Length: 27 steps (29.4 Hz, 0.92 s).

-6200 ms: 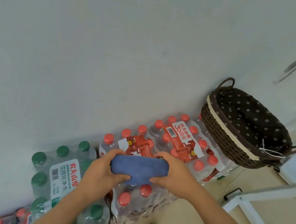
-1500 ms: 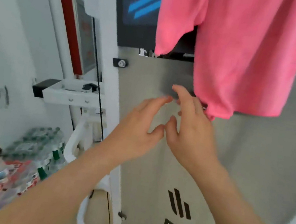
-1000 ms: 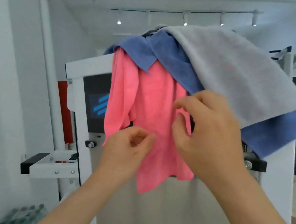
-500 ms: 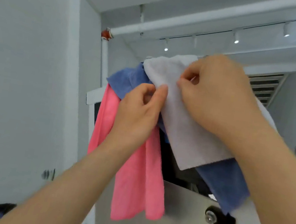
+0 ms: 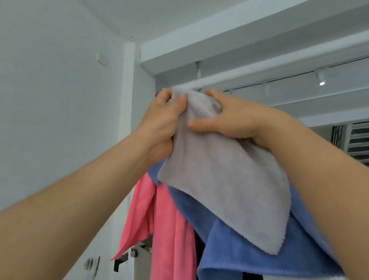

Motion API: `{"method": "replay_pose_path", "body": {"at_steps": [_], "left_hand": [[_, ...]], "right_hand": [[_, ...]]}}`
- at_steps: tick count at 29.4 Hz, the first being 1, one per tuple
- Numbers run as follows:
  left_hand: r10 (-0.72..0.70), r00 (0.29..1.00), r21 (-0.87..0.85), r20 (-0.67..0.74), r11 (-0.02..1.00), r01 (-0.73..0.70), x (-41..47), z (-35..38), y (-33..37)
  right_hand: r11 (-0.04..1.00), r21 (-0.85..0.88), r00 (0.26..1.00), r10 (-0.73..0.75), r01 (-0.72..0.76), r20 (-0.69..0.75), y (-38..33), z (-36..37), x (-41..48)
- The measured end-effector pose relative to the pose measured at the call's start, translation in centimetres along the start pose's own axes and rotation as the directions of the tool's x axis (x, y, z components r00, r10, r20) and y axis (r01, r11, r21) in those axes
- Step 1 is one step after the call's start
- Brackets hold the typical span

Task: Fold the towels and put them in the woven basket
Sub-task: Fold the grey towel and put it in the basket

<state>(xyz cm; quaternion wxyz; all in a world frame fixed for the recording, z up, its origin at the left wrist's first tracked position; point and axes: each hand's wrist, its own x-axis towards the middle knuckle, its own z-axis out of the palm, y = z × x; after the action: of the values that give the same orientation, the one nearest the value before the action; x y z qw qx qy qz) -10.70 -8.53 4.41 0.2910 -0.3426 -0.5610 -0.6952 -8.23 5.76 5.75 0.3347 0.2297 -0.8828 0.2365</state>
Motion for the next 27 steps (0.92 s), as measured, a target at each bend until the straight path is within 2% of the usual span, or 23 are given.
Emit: {"method": "replay_pose_path", "body": {"at_steps": [1, 3, 4, 5, 6, 7, 8, 9, 10, 11, 12, 13, 15, 17, 19, 21, 22, 23, 24, 25, 26, 27], "left_hand": [[0.011, 1.0, -0.052, -0.01, 0.999, -0.012, 0.5, -0.1, 0.5], [0.01, 0.998, -0.168, -0.069, 0.986, -0.022, 1.3, -0.9, 1.1], [0.001, 0.994, -0.224, -0.11, 0.974, -0.026, 1.5, -1.4, 1.3], [-0.033, 0.988, -0.272, -0.153, 0.962, -0.01, 1.8, -2.1, 1.4], [-0.055, 0.969, -0.209, -0.242, 0.978, 0.003, 2.2, -3.0, 1.5], [-0.049, 0.939, -0.059, -0.34, 0.998, 0.031, 2.9, -4.0, 1.3], [-0.085, 0.908, 0.015, -0.411, 0.995, 0.1, 3.4, -4.9, 1.2], [-0.095, 0.897, 0.108, -0.431, 0.982, 0.156, 3.8, -5.5, 1.2], [-0.066, 0.907, 0.236, -0.415, 0.955, 0.177, 3.7, -5.8, 0.6], [-0.08, 0.927, 0.288, -0.366, 0.938, 0.195, 3.2, -5.7, 0.0], [-0.079, 0.967, 0.336, -0.243, 0.928, 0.16, 1.9, -5.4, -0.6], [-0.087, 0.993, 0.431, -0.081, 0.895, 0.114, 0.7, -5.0, -1.4], [-0.072, 0.989, 0.447, 0.126, 0.894, 0.008, -0.5, -4.6, -3.1], [0.0, 0.989, 0.491, 0.15, 0.868, -0.074, -1.0, -4.3, -4.0], [-0.051, 0.986, 0.443, 0.159, 0.896, -0.025, -0.9, -4.3, -3.8], [-0.132, 0.978, 0.26, 0.159, 0.962, 0.087, -1.1, -5.0, -3.7], [-0.202, 0.972, 0.122, 0.119, 0.975, 0.187, -1.4, -5.6, -4.0], [-0.27, 0.961, -0.004, 0.066, 0.963, 0.271, -1.6, -6.2, -4.5], [-0.319, 0.947, -0.096, 0.034, 0.942, 0.321, -1.7, -6.8, -5.0], [-0.336, 0.942, -0.117, 0.007, 0.935, 0.334, -1.8, -7.3, -5.6], [-0.344, 0.939, -0.128, 0.009, 0.931, 0.342, -1.8, -7.6, -6.0], [-0.333, 0.943, -0.108, 0.021, 0.937, 0.334, -1.9, -7.7, -6.2]], "right_hand": [[0.986, 0.168, 1.0, 0.004, -0.003, -0.002, 0.3, -0.4, 0.2], [0.874, 0.476, 0.994, 0.054, -0.093, 0.095, 1.1, -1.1, 0.0], [0.827, 0.545, 0.988, 0.082, -0.142, 0.133, 1.5, -1.1, -0.3], [0.838, 0.519, 0.985, 0.113, -0.167, 0.133, 2.0, -0.8, -0.6], [0.905, 0.393, 0.986, 0.132, -0.163, 0.106, 2.5, -0.3, -0.7], [0.971, 0.2, 0.99, 0.12, -0.133, 0.076, 2.7, 0.3, -0.7], [0.996, 0.019, 0.994, 0.083, -0.084, 0.068, 2.6, 0.8, -0.7], [0.994, -0.097, 0.994, 0.056, -0.046, 0.093, 2.5, 1.2, -0.6], [0.989, -0.144, 0.989, 0.061, -0.041, 0.138, 2.0, 1.4, -0.6], [0.985, -0.171, 0.985, 0.066, -0.038, 0.16, 1.5, 1.4, -0.6], [0.98, -0.199, 0.987, 0.059, -0.029, 0.148, 1.1, 1.3, -0.7], [0.973, -0.229, 0.994, 0.042, -0.018, 0.101, 0.9, 1.4, -0.5], [0.944, -0.33, 0.999, -0.03, 0.016, -0.038, 0.5, 2.5, 0.0], [0.894, -0.448, 0.982, -0.094, 0.011, -0.164, 0.0, 3.9, 0.4], [0.886, -0.463, 0.968, -0.116, -0.001, -0.222, 0.4, 4.1, 1.0], [0.96, -0.278, 0.945, -0.052, -0.043, -0.324, 1.4, 3.6, 2.2], [0.996, -0.069, 0.925, 0.029, -0.06, -0.379, 2.0, 3.4, 2.8], [0.971, 0.234, 0.903, 0.142, -0.048, -0.406, 2.6, 3.4, 3.3], [0.843, 0.538, 0.877, 0.262, -0.004, -0.403, 2.9, 3.2, 3.6], [0.65, 0.757, 0.841, 0.377, 0.059, -0.389, 3.0, 2.9, 3.6], [0.456, 0.876, 0.793, 0.47, 0.157, -0.387, 3.0, 2.3, 3.4], [0.275, 0.921, 0.741, 0.548, 0.277, -0.387, 2.9, 1.4, 3.2]]}}
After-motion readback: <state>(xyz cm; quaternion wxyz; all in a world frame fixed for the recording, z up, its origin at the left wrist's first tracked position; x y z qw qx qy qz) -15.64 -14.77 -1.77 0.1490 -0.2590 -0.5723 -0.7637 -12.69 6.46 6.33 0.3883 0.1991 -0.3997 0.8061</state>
